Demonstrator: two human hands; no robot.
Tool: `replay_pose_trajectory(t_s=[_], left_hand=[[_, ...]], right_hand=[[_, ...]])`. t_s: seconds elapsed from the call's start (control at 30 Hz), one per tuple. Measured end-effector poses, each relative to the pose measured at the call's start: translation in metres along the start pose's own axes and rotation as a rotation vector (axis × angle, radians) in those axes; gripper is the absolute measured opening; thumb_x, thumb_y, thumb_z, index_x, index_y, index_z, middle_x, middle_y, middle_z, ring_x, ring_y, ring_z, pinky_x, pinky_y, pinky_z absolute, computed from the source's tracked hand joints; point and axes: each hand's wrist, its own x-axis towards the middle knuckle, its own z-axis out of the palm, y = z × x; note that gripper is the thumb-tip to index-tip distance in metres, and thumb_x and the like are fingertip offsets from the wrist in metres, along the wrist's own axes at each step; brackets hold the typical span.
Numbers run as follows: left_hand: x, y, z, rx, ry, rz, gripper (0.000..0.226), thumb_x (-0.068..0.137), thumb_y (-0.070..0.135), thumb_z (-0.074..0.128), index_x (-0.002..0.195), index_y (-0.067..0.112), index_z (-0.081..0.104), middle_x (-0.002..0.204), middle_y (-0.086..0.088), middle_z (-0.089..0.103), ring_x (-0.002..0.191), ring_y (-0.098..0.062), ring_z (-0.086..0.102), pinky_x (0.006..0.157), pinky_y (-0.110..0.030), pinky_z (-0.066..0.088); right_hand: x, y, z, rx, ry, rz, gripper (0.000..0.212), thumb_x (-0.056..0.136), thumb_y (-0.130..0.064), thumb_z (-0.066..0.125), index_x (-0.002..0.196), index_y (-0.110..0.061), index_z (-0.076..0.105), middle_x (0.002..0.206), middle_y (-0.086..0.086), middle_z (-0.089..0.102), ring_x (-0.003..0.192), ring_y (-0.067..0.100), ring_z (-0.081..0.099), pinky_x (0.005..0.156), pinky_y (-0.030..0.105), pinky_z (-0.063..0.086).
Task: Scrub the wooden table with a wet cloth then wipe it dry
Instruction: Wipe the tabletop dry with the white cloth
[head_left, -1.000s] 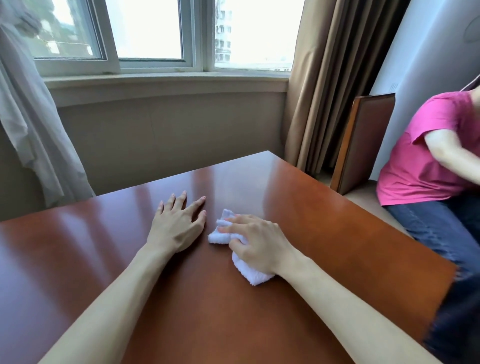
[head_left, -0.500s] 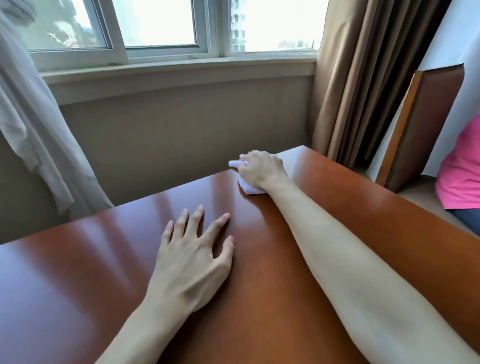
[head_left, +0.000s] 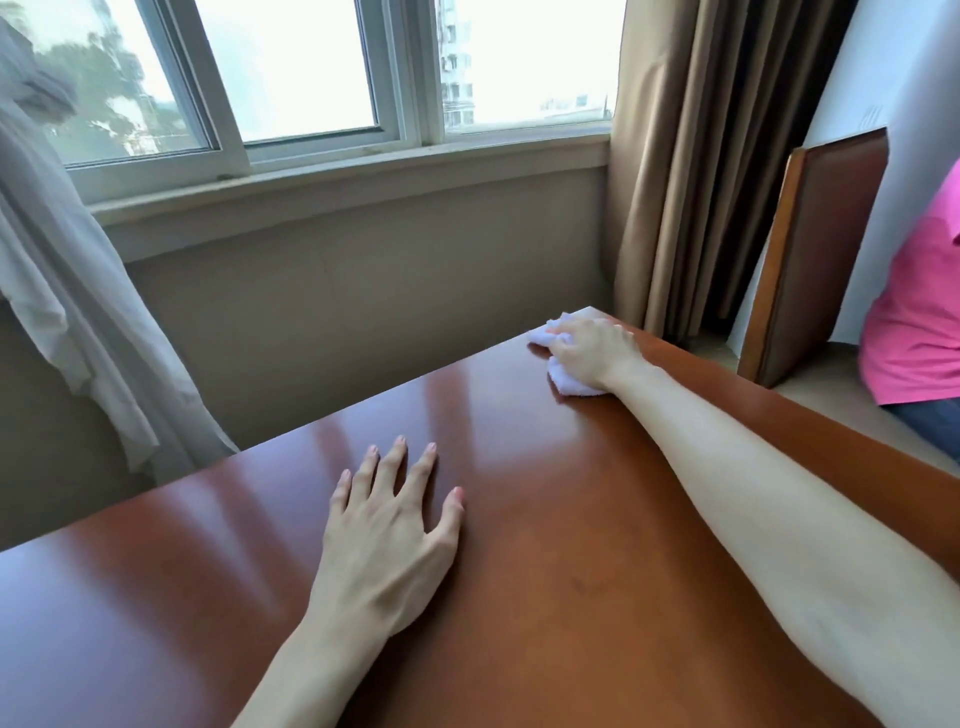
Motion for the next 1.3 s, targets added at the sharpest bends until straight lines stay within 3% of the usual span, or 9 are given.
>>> replay_pose_trajectory(t_s=[0.13, 0.3, 0.43, 0.57, 0.83, 0.97, 1.1, 1.2, 1.3], left_hand=[[0.001, 0.001, -0.002, 0.01, -0.006, -0.001, 0.072, 0.092, 0.068, 0.015, 0.159, 0.041, 0.015, 0.169, 0.01, 0.006, 0.155, -0.013, -0.003, 0.126, -0.037, -0.001], [0.0, 0.002, -0.003, 0.003, -0.019, -0.003, 0.063, 0.1, 0.059, 0.025, 0.159, 0.037, 0.019, 0.169, 0.005, 0.011, 0.156, -0.017, 0.002, 0.126, -0.041, 0.002], [0.001, 0.001, -0.005, -0.02, -0.038, -0.009, 0.057, 0.104, 0.051, 0.026, 0.159, 0.036, 0.023, 0.168, 0.002, 0.014, 0.156, -0.02, 0.006, 0.125, -0.044, 0.005], [0.0, 0.0, -0.003, -0.021, -0.026, 0.003, 0.057, 0.104, 0.05, 0.024, 0.159, 0.034, 0.022, 0.168, 0.002, 0.014, 0.156, -0.021, 0.006, 0.126, -0.044, 0.005], [0.003, -0.001, 0.0, -0.025, 0.0, 0.01, 0.063, 0.099, 0.062, 0.028, 0.158, 0.039, 0.023, 0.168, 0.006, 0.013, 0.155, -0.016, 0.003, 0.126, -0.038, 0.002], [0.001, 0.001, -0.001, -0.007, 0.007, 0.002, 0.068, 0.095, 0.069, 0.021, 0.158, 0.041, 0.02, 0.168, 0.009, 0.009, 0.155, -0.014, -0.001, 0.126, -0.037, 0.0], [0.004, 0.0, -0.003, -0.076, -0.005, -0.005, 0.069, 0.093, 0.07, 0.028, 0.155, 0.04, 0.03, 0.167, 0.008, 0.017, 0.155, -0.014, 0.007, 0.126, -0.038, 0.005], [0.0, -0.002, -0.017, -0.387, 0.025, -0.068, 0.074, 0.082, 0.069, 0.034, 0.147, 0.034, 0.047, 0.159, 0.009, 0.036, 0.148, -0.014, 0.03, 0.122, -0.042, 0.025], [-0.019, 0.002, -0.031, -0.619, 0.086, -0.074, 0.051, 0.097, 0.04, 0.049, 0.144, 0.018, 0.051, 0.153, 0.0, 0.043, 0.144, -0.014, 0.035, 0.117, -0.029, 0.026]], right_hand=[[-0.031, -0.011, 0.005, -0.085, 0.039, -0.003, 0.034, 0.097, -0.037, 0.039, 0.117, -0.027, 0.064, 0.128, 0.0, 0.06, 0.115, 0.033, 0.061, 0.081, 0.037, 0.038], [-0.145, -0.041, 0.005, -0.078, -0.089, -0.326, 0.042, 0.097, -0.032, 0.04, 0.134, -0.039, 0.059, 0.151, -0.016, 0.047, 0.137, 0.015, 0.048, 0.1, 0.041, 0.046], [-0.247, -0.056, -0.005, 0.0, -0.11, -0.565, 0.047, 0.096, -0.027, 0.047, 0.141, -0.036, 0.059, 0.154, -0.021, 0.045, 0.145, 0.002, 0.033, 0.113, 0.028, 0.029], [-0.236, -0.041, -0.029, -0.045, -0.185, -0.481, 0.048, 0.101, -0.023, 0.045, 0.146, -0.04, 0.052, 0.159, -0.021, 0.037, 0.143, 0.006, 0.036, 0.1, 0.026, 0.033], [-0.059, 0.039, -0.021, -0.173, -0.002, -0.037, 0.051, 0.088, -0.037, 0.035, 0.127, -0.061, 0.056, 0.143, -0.011, 0.052, 0.128, 0.027, 0.055, 0.096, 0.039, 0.046], [-0.012, -0.003, -0.002, -0.109, 0.055, 0.064, 0.038, 0.095, -0.034, 0.038, 0.116, -0.033, 0.07, 0.127, 0.003, 0.062, 0.117, 0.034, 0.06, 0.086, 0.038, 0.043], [-0.042, -0.067, 0.027, -0.09, 0.049, -0.098, 0.034, 0.095, -0.03, 0.041, 0.116, -0.023, 0.067, 0.128, 0.001, 0.059, 0.113, 0.034, 0.062, 0.086, 0.04, 0.044], [-0.108, -0.105, 0.032, -0.121, 0.028, -0.202, 0.035, 0.095, -0.032, 0.041, 0.118, -0.028, 0.068, 0.13, -0.003, 0.059, 0.112, 0.028, 0.063, 0.084, 0.038, 0.046], [-0.194, -0.127, 0.033, -0.083, 0.014, -0.387, 0.034, 0.095, -0.035, 0.044, 0.12, -0.034, 0.066, 0.133, -0.007, 0.059, 0.12, 0.019, 0.06, 0.093, 0.039, 0.049]])
